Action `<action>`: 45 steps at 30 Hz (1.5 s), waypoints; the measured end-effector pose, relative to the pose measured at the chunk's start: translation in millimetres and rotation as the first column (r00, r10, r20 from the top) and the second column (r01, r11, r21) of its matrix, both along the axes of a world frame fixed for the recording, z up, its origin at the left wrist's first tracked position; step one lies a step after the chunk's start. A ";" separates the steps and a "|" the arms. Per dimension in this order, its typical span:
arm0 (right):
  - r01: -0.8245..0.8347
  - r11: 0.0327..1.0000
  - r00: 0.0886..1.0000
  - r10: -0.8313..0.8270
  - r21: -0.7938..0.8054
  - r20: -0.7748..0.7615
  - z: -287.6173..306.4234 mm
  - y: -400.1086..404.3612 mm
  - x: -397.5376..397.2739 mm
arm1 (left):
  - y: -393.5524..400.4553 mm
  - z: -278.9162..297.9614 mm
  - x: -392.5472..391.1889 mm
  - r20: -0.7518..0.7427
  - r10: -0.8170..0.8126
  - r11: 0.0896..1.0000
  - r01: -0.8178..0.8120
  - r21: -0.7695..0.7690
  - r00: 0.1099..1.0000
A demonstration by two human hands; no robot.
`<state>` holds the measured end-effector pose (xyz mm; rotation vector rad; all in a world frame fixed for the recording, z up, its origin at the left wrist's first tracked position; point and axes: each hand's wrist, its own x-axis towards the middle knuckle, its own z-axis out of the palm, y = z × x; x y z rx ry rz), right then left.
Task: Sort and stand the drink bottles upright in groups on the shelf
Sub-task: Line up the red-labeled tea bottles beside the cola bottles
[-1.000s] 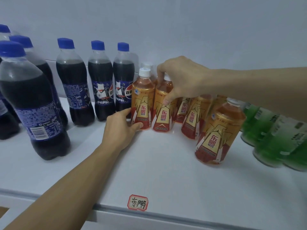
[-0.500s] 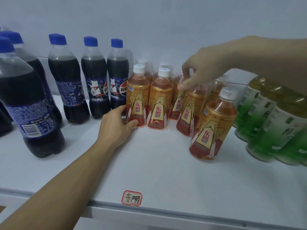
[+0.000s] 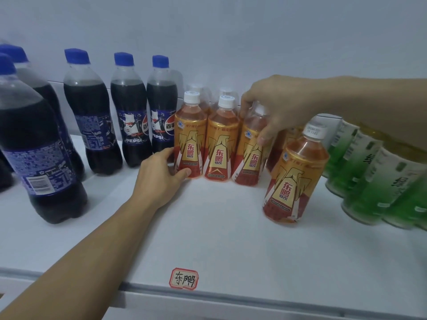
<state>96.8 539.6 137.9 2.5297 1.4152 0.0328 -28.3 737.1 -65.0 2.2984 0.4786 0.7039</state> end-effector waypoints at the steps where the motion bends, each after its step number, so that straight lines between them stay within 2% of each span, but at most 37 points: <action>1: 0.015 1.000 0.997 -0.015 -0.009 0.082 -12.8 -7.7 7.5 | 0.6 -0.2 0.2 0.000 0.001 1.000 -0.001 0.001 1.000; 2: -0.011 0.994 0.997 0.003 0.107 0.077 -7.7 -1.9 18.6 | 1.3 -0.2 0.7 0.002 0.002 1.000 -0.002 0.003 1.000; 4: -0.004 0.997 0.999 0.000 0.073 0.045 -19.7 -6.5 17.7 | 2.5 -0.8 1.8 0.011 0.004 1.000 -0.004 0.007 1.000; 10: 0.009 0.992 1.000 -0.012 0.125 0.022 -13.4 -8.1 28.5 | 3.7 -3.2 3.3 0.010 -0.005 1.000 0.005 -0.001 1.000; 14: 0.002 0.965 0.994 -0.031 0.262 0.103 13.4 -32.4 14.2 | 4.6 -3.0 4.3 0.008 0.006 1.000 -0.006 0.004 1.000; 16: 0.070 0.978 0.995 -0.083 0.197 0.061 23.2 -47.1 -1.8 | 4.0 -2.9 4.6 0.006 0.012 1.000 -0.012 -0.005 1.000; 19: 0.181 0.983 0.975 -0.182 -0.021 -0.127 17.9 -68.1 -28.2 | 1.6 -0.8 5.1 -0.013 0.016 1.000 -0.017 -0.023 1.000; 20: 0.186 0.981 0.969 -0.192 -0.049 -0.159 13.5 -72.4 -33.8 | 1.3 -0.2 5.0 -0.019 0.017 0.999 -0.018 -0.029 1.000; 25: 0.041 0.981 0.996 -0.024 0.190 -0.090 0.1 -74.1 -42.1 | 3.7 -0.2 0.0 0.015 0.023 0.996 -0.021 -0.086 1.000; 29: -0.062 0.960 0.996 0.075 0.274 -0.037 -3.4 -48.3 -49.4 | 11.5 2.1 -5.2 0.083 0.132 0.977 -0.115 -0.180 0.988; 34: -0.135 0.898 0.977 0.191 0.419 -0.095 -4.5 2.4 -55.0 | 13.9 -0.3 -8.0 0.117 0.147 0.973 -0.122 -0.195 0.982; 39: -0.218 0.865 0.962 0.270 0.452 -0.052 -15.8 53.4 -59.1 | 18.9 1.7 -9.1 0.144 0.117 0.966 -0.078 -0.248 0.983; 45: -0.198 0.861 0.963 0.260 0.469 -0.071 -28.4 78.0 -49.0 | 20.6 -0.1 -9.3 0.086 0.059 0.985 -0.044 -0.167 0.994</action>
